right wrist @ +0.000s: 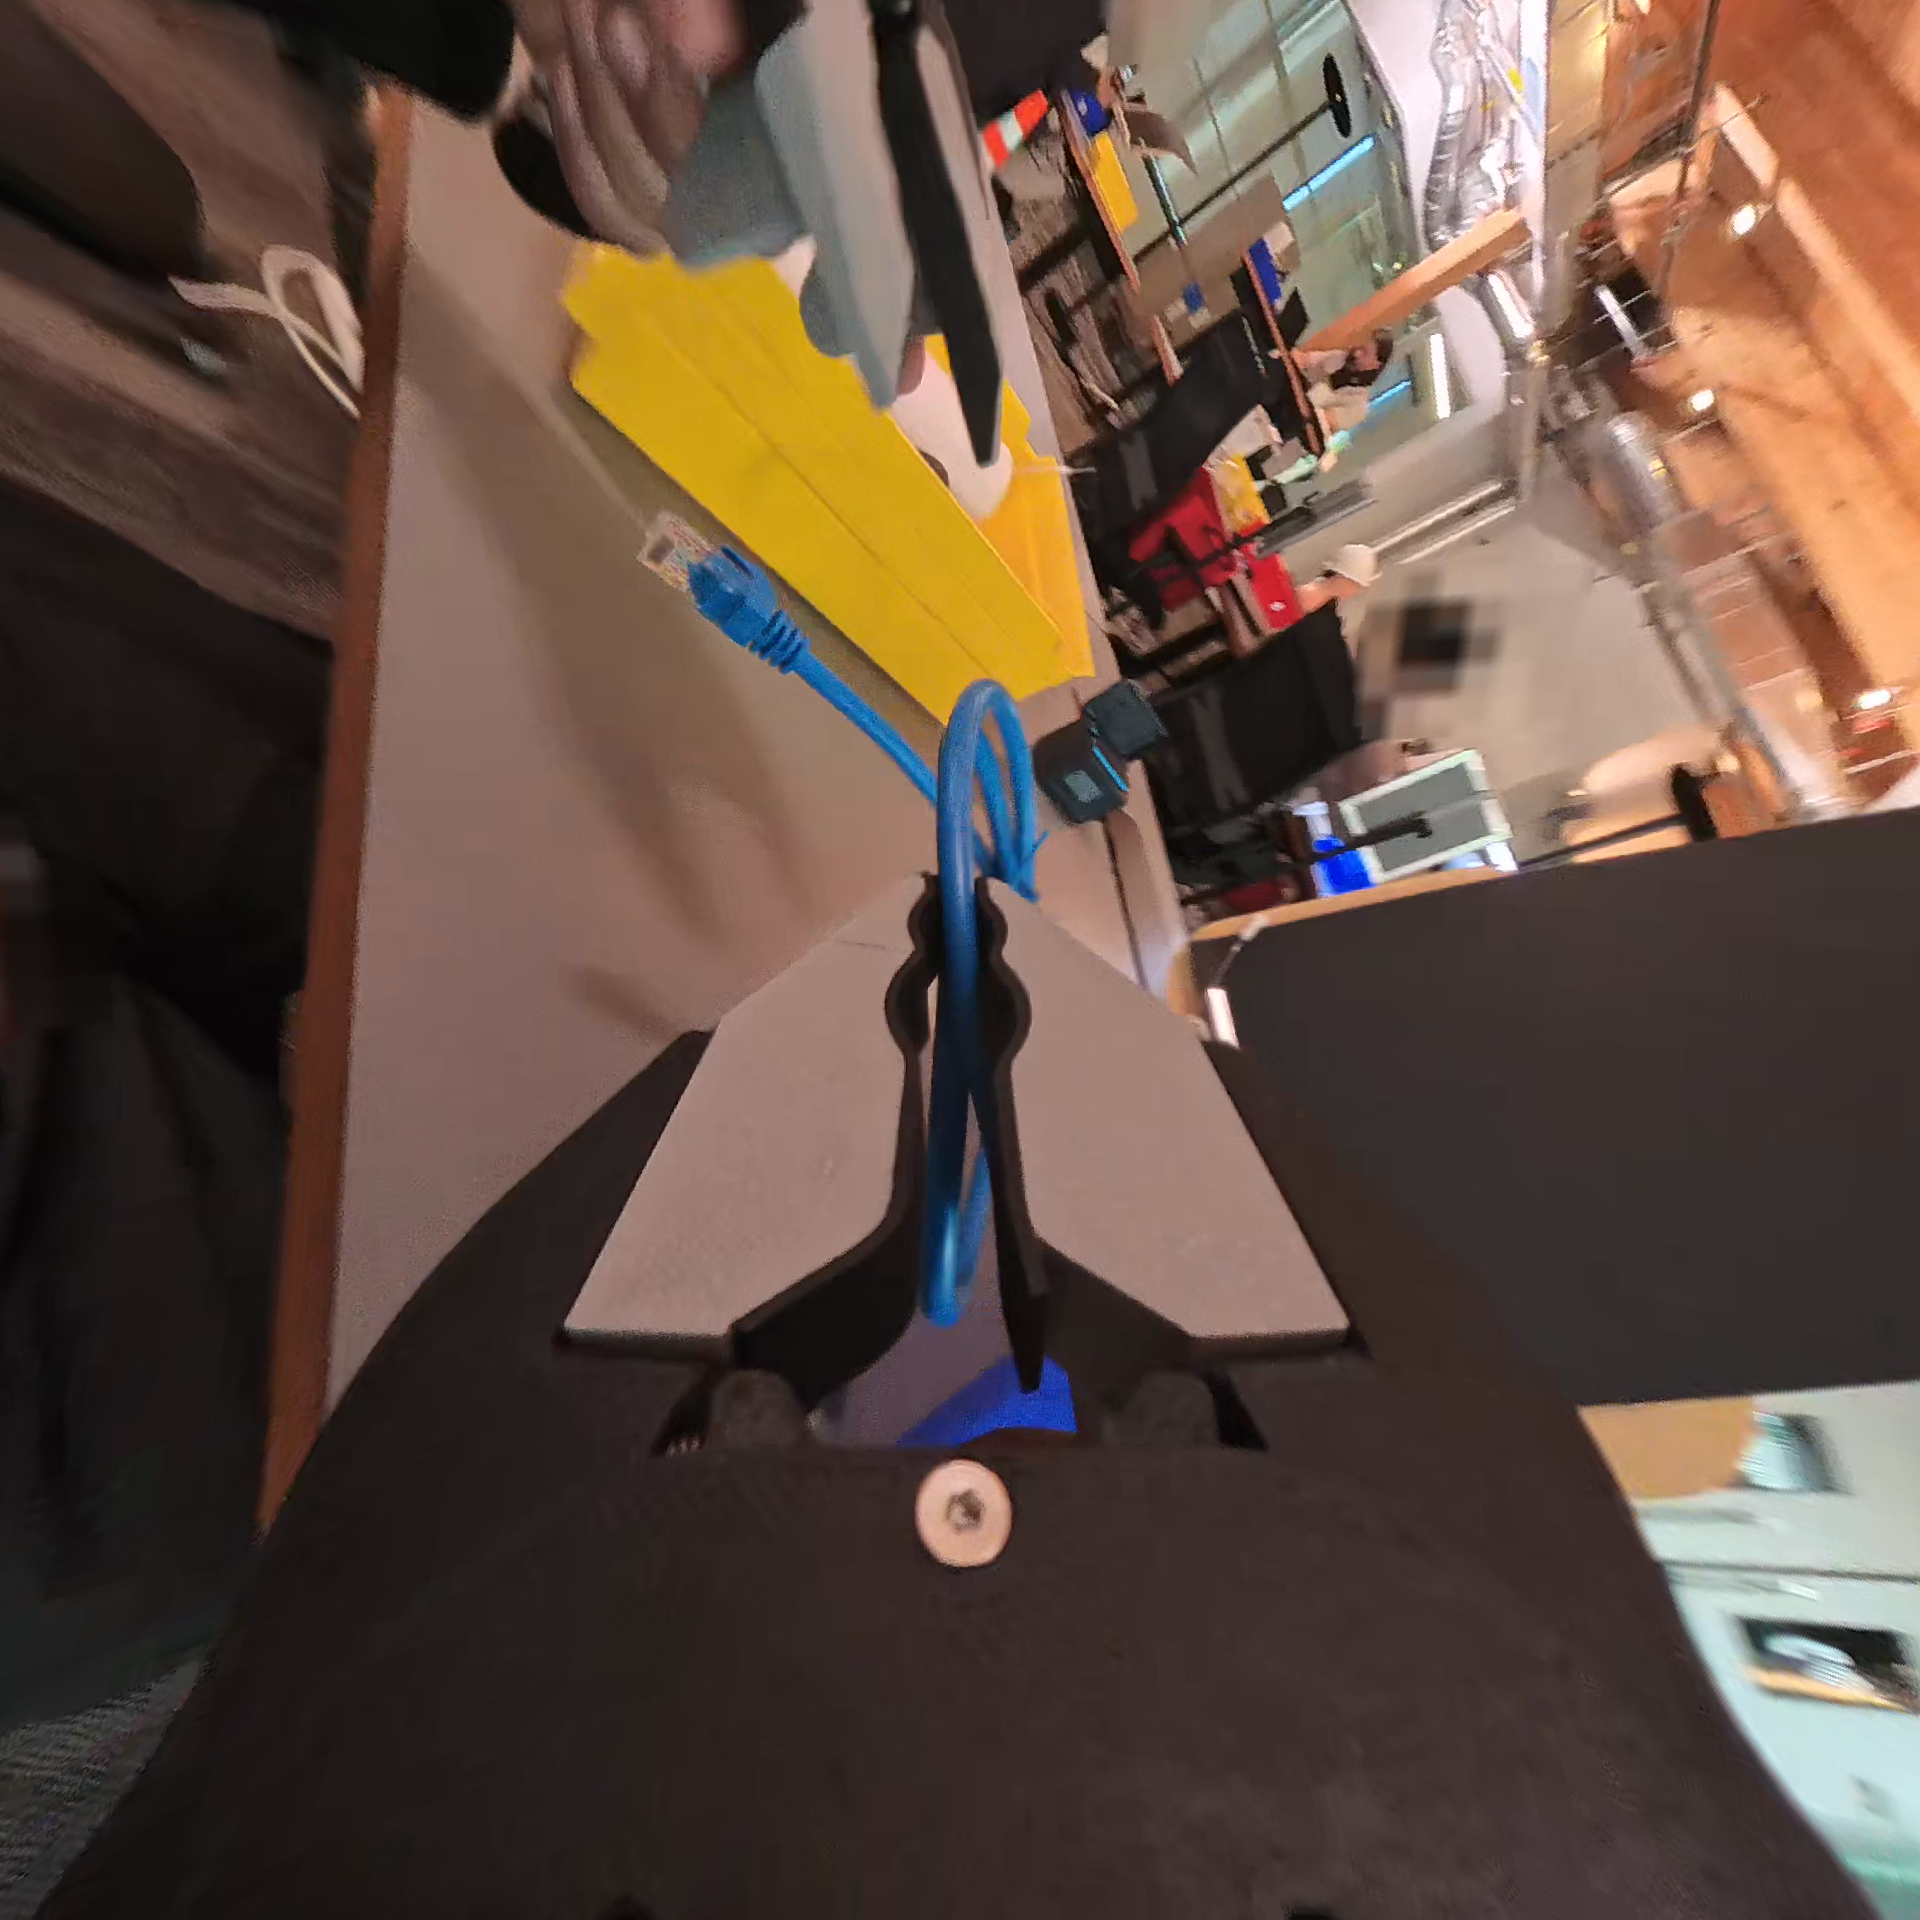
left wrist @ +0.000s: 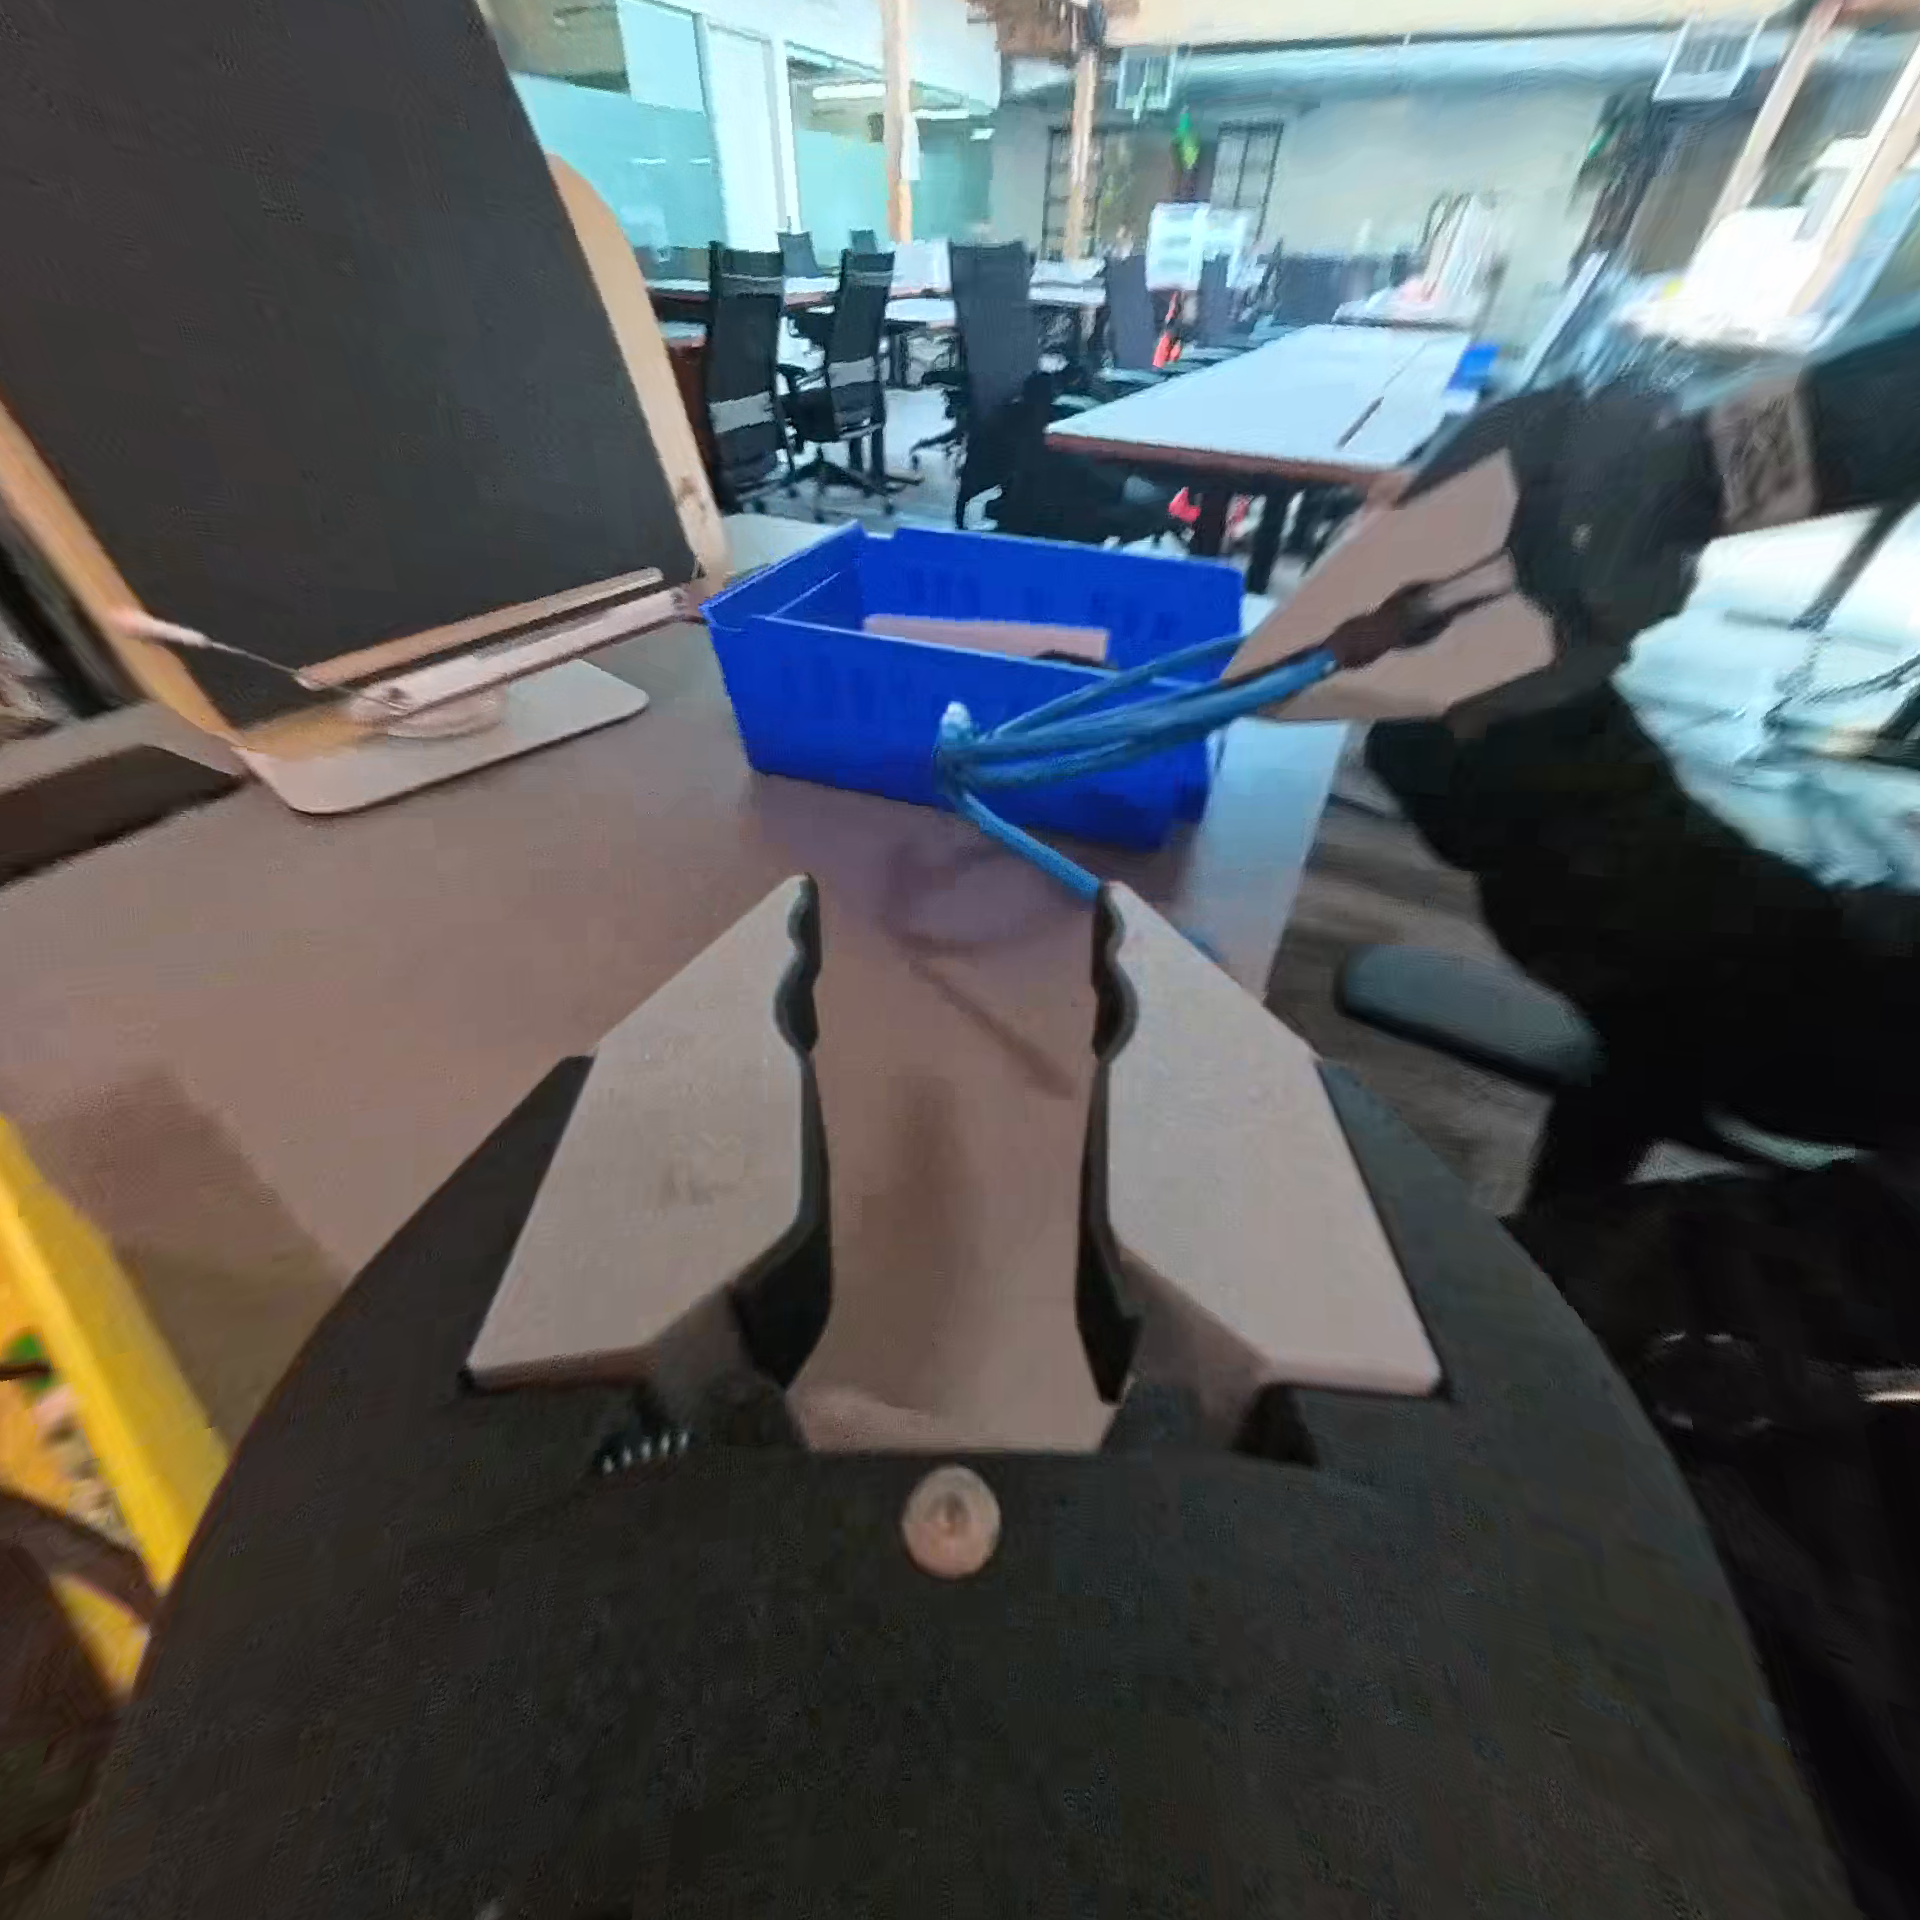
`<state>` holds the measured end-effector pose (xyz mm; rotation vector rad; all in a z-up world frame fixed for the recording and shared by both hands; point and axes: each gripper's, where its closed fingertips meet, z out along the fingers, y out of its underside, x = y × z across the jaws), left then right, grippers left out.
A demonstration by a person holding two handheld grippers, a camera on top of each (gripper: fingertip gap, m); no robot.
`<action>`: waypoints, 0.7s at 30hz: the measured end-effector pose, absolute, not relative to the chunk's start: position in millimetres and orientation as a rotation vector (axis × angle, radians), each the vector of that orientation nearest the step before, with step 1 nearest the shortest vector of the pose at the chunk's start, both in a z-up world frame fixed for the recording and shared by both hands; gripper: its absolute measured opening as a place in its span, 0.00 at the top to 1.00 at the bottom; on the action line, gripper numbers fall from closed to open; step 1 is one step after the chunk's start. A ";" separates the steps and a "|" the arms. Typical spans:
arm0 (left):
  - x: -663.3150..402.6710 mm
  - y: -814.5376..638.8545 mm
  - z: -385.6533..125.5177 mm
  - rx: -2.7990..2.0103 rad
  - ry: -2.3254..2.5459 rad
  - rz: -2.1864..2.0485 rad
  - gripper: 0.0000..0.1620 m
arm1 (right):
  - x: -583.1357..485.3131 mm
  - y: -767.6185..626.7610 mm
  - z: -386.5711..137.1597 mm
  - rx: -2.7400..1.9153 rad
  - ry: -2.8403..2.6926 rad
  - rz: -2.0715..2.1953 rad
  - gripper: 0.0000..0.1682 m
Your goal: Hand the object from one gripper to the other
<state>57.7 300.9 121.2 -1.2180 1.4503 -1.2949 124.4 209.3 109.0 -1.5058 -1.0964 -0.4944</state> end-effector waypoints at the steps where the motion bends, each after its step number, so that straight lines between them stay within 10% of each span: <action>1: 58.4 300.4 125.7 -1.258 1.412 -1.399 0.69 | 123.1 211.2 107.7 -1.489 -1.119 -0.559 0.99; 12: 87.7 271.7 121.7 -1.505 1.275 -2.248 0.64 | 92.9 223.7 106.2 -1.188 -1.336 -1.102 0.98; 21: 108.4 266.9 95.9 -1.618 1.308 -2.099 0.71 | 66.4 223.8 97.3 -1.111 -1.414 -1.106 0.98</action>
